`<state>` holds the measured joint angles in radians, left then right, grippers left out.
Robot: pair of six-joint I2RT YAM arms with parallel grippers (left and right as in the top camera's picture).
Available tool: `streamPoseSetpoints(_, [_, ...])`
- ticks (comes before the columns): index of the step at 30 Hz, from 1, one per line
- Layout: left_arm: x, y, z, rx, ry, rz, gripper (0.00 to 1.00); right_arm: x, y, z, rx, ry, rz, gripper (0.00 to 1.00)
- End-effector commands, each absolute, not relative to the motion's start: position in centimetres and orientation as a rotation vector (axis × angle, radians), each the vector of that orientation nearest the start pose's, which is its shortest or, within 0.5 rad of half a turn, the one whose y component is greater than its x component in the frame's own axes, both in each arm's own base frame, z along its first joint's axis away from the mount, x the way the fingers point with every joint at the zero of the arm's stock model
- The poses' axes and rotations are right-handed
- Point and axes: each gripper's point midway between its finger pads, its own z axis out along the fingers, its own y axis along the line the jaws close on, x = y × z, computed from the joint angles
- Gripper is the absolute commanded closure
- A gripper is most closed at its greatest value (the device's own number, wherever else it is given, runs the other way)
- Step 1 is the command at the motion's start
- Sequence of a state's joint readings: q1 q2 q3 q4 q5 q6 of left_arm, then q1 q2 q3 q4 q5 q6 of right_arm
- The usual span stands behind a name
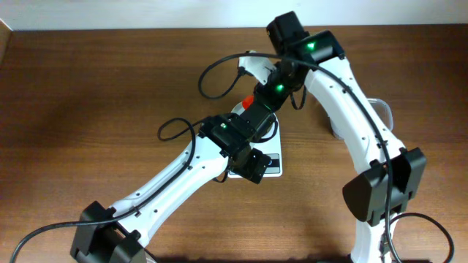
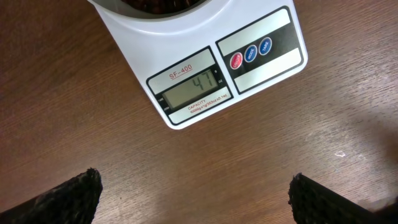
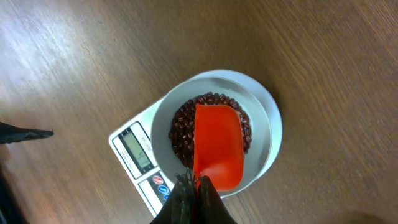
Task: Scoop item into bowl and weigh 50g on scale
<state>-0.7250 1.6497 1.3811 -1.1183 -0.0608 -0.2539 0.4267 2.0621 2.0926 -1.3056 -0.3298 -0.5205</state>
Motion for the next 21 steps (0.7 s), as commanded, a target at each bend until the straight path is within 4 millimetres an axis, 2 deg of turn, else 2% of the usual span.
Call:
streamPoseSetpoints(1, [26.3, -21.6, 13.0, 0.685, 2.861, -0.041, 0.01, 39.5, 23.9, 19.7, -1.393, 2.413, 0.281, 0.96])
streamPoseSetpoints(8, [26.3, -21.6, 13.0, 0.685, 2.861, -0.041, 0.01, 39.0, 24.2, 19.6, -1.404, 2.416, 0.311, 0.96])
streamPoseSetpoints(12, [26.3, -21.6, 13.0, 0.685, 2.861, -0.041, 0.01, 39.6, 24.1, 19.8, -1.382, 2.409, 0.295, 0.96])
streamPoseSetpoints(15, [26.3, -21.6, 13.0, 0.685, 2.861, -0.042, 0.01, 37.7, 25.1, 19.8, -1.513, 2.354, 0.405, 0.96])
streamPoseSetpoints(18, [26.3, -21.6, 13.0, 0.685, 2.861, -0.041, 0.01, 39.8, 23.6, 19.6, -1.388, 2.417, 0.235, 0.96])
streamPoseSetpoints(21, [26.3, -21.6, 13.0, 0.685, 2.861, -0.041, 0.01, 39.5, 24.1, 19.6, -1.413, 2.399, 0.271, 0.96])
